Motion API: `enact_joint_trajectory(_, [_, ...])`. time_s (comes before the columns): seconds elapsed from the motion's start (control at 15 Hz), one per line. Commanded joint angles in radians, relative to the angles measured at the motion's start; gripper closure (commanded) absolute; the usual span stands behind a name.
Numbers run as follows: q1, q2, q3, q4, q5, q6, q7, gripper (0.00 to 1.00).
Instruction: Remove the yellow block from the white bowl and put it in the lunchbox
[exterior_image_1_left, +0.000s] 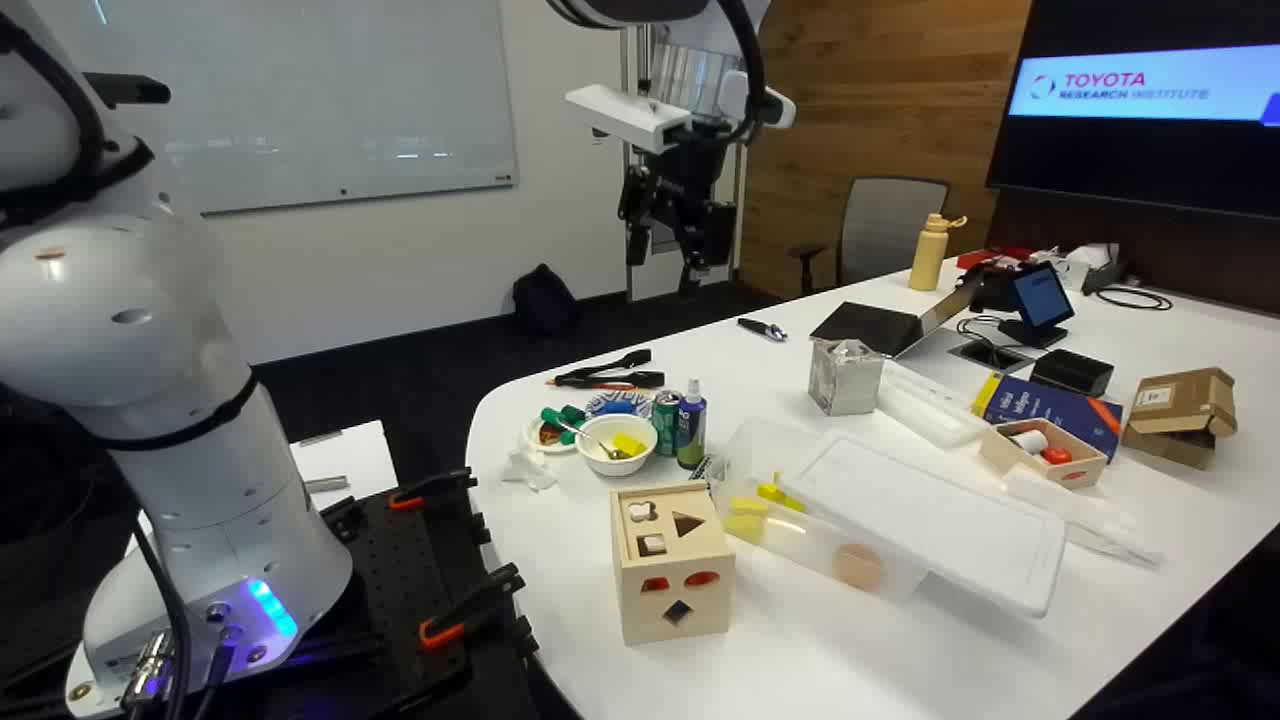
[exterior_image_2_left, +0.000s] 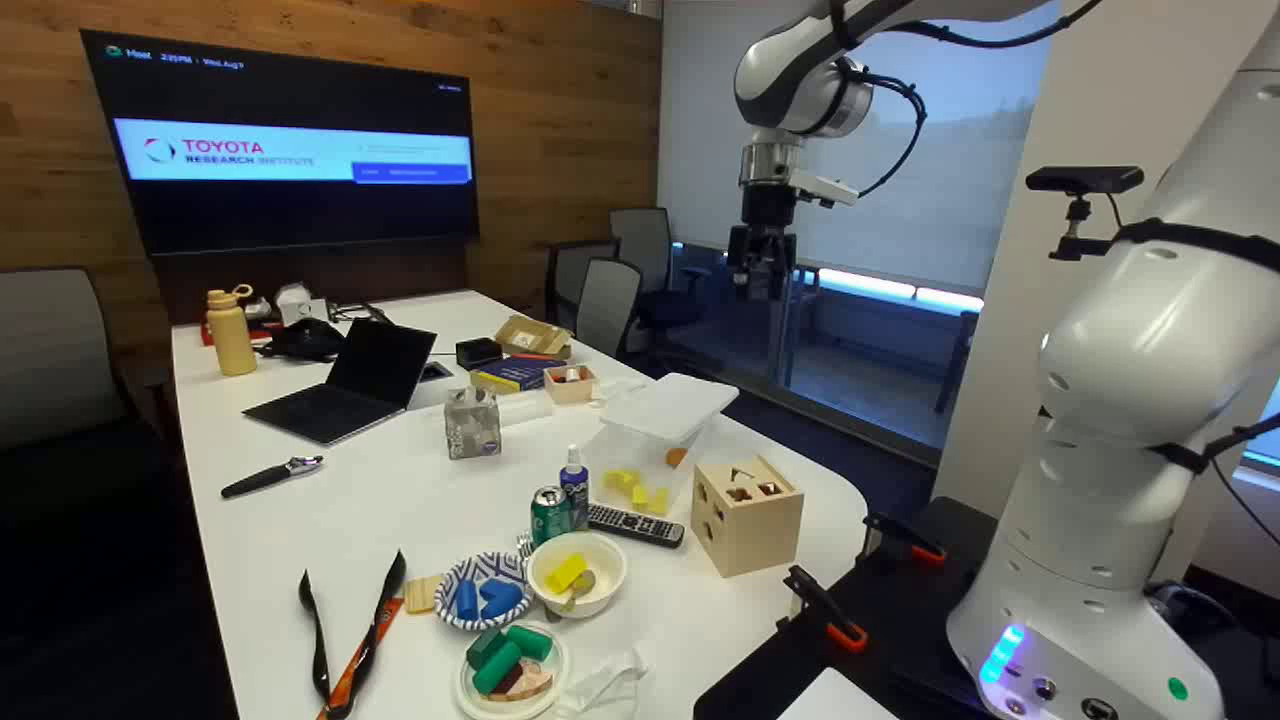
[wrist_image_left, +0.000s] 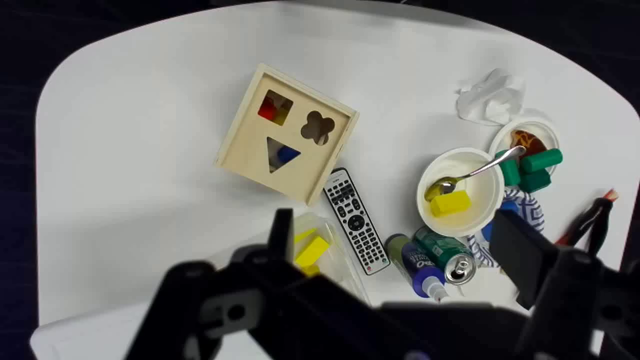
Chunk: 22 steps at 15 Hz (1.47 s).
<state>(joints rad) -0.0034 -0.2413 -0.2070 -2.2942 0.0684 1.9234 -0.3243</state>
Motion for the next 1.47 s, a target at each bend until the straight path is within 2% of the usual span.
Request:
enact_joint_trajectory(0.0, [-0.025, 0.002, 0.024, 0.001, 0.006, -0.002, -0.005, 0.0])
enact_joint_trajectory(0.2, [-0.025, 0.002, 0.024, 0.001, 0.006, -0.002, -0.005, 0.0])
enact_joint_trajectory(0.33, [-0.021, 0.053, 0.035, 0.008, 0.051, 0.044, 0.064, 0.0])
enact_joint_trajectory(0.67, [0.038, 0.243, 0.166, -0.002, 0.211, 0.224, 0.327, 0.0])
enact_joint_trajectory(0.93, [0.115, 0.427, 0.289, 0.011, 0.287, 0.443, 0.591, 0.0])
enact_joint_trajectory(1.07, [0.169, 0.514, 0.328, -0.004, 0.313, 0.596, 0.755, 0.0])
enact_joint_trajectory(1.27, [0.24, 0.636, 0.342, -0.016, 0.341, 0.811, 0.931, 0.0])
enact_joint_trajectory(1.4, [0.308, 0.712, 0.305, -0.016, 0.312, 0.937, 1.062, 0.0])
